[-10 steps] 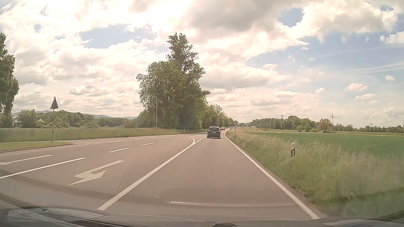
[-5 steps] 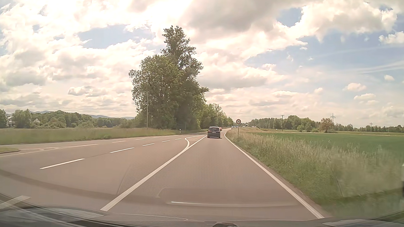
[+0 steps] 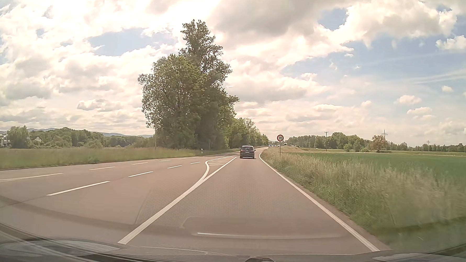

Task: Follow the waypoints while adhering to traffic rules and regulations

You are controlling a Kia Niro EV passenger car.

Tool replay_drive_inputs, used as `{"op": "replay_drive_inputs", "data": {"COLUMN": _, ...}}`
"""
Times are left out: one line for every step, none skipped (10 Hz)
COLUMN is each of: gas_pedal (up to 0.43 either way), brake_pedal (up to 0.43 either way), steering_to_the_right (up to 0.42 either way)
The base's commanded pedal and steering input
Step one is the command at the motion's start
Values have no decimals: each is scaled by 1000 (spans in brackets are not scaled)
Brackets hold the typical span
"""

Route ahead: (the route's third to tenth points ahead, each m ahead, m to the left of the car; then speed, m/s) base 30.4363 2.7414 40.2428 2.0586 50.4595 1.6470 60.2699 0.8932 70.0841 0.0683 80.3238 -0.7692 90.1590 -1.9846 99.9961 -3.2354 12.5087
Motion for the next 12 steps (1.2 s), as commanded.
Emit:
{"op": "replay_drive_inputs", "data": {"gas_pedal": 157, "brake_pedal": 0, "steering_to_the_right": 2}}
{"op": "replay_drive_inputs", "data": {"gas_pedal": 157, "brake_pedal": 0, "steering_to_the_right": 2}}
{"op": "replay_drive_inputs", "data": {"gas_pedal": 157, "brake_pedal": 0, "steering_to_the_right": 2}}
{"op": "replay_drive_inputs", "data": {"gas_pedal": 169, "brake_pedal": 0, "steering_to_the_right": 2}}
{"op": "replay_drive_inputs", "data": {"gas_pedal": 177, "brake_pedal": 0, "steering_to_the_right": 2}}
{"op": "replay_drive_inputs", "data": {"gas_pedal": 177, "brake_pedal": 0, "steering_to_the_right": 2}}
{"op": "replay_drive_inputs", "data": {"gas_pedal": 177, "brake_pedal": 0, "steering_to_the_right": 2}}
{"op": "replay_drive_inputs", "data": {"gas_pedal": 189, "brake_pedal": 0, "steering_to_the_right": 2}}
{"op": "replay_drive_inputs", "data": {"gas_pedal": 189, "brake_pedal": 0, "steering_to_the_right": 2}}
{"op": "replay_drive_inputs", "data": {"gas_pedal": 189, "brake_pedal": 0, "steering_to_the_right": 2}}
{"op": "replay_drive_inputs", "data": {"gas_pedal": 189, "brake_pedal": 0, "steering_to_the_right": 2}}
{"op": "replay_drive_inputs", "data": {"gas_pedal": 197, "brake_pedal": 0, "steering_to_the_right": 2}}
